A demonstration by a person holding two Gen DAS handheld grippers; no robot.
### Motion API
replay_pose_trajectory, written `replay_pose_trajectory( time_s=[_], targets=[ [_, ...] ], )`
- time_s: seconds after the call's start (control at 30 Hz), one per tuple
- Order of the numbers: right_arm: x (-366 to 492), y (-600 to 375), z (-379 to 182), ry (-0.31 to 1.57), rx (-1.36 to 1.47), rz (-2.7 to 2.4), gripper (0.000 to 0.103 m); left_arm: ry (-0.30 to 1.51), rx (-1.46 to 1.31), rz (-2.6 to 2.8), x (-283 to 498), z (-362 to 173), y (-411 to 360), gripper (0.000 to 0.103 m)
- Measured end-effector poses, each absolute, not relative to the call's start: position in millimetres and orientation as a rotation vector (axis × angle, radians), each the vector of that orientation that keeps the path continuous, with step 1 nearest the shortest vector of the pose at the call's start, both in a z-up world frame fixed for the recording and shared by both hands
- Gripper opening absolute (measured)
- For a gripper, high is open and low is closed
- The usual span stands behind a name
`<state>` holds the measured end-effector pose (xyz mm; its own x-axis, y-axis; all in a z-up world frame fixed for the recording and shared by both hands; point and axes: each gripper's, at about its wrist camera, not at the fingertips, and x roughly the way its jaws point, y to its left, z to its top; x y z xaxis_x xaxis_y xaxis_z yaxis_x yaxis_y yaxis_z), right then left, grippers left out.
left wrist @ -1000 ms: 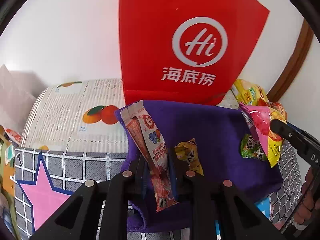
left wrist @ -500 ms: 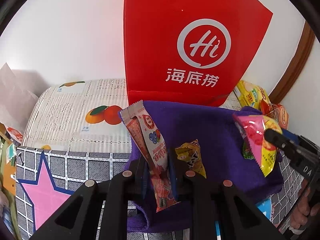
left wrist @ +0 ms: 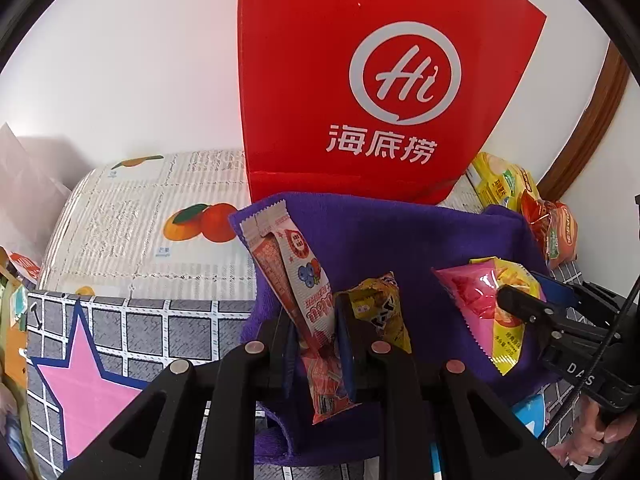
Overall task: Organize snacks
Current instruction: 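Lower the chip bag with the right tool while the left tool lowers the candy stick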
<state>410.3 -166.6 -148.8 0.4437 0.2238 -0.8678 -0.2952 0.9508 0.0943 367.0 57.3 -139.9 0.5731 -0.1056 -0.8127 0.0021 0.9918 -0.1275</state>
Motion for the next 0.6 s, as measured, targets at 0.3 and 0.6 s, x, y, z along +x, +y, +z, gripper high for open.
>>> replay_pose_trajectory(
  time_s=[0.3,0.6],
  targets=[
    [413.3,-161.4,-160.9,1.112,-0.091,0.327,0.045,1.002,-0.116,-0.095,370.1,-150.7,51.6,0.018],
    [412.6,-153.8,-164.4,1.115,-0.124,0.324,0.045,1.046,-0.107,-0.106,372.4,-160.9,47.1,0.018]
  ],
)
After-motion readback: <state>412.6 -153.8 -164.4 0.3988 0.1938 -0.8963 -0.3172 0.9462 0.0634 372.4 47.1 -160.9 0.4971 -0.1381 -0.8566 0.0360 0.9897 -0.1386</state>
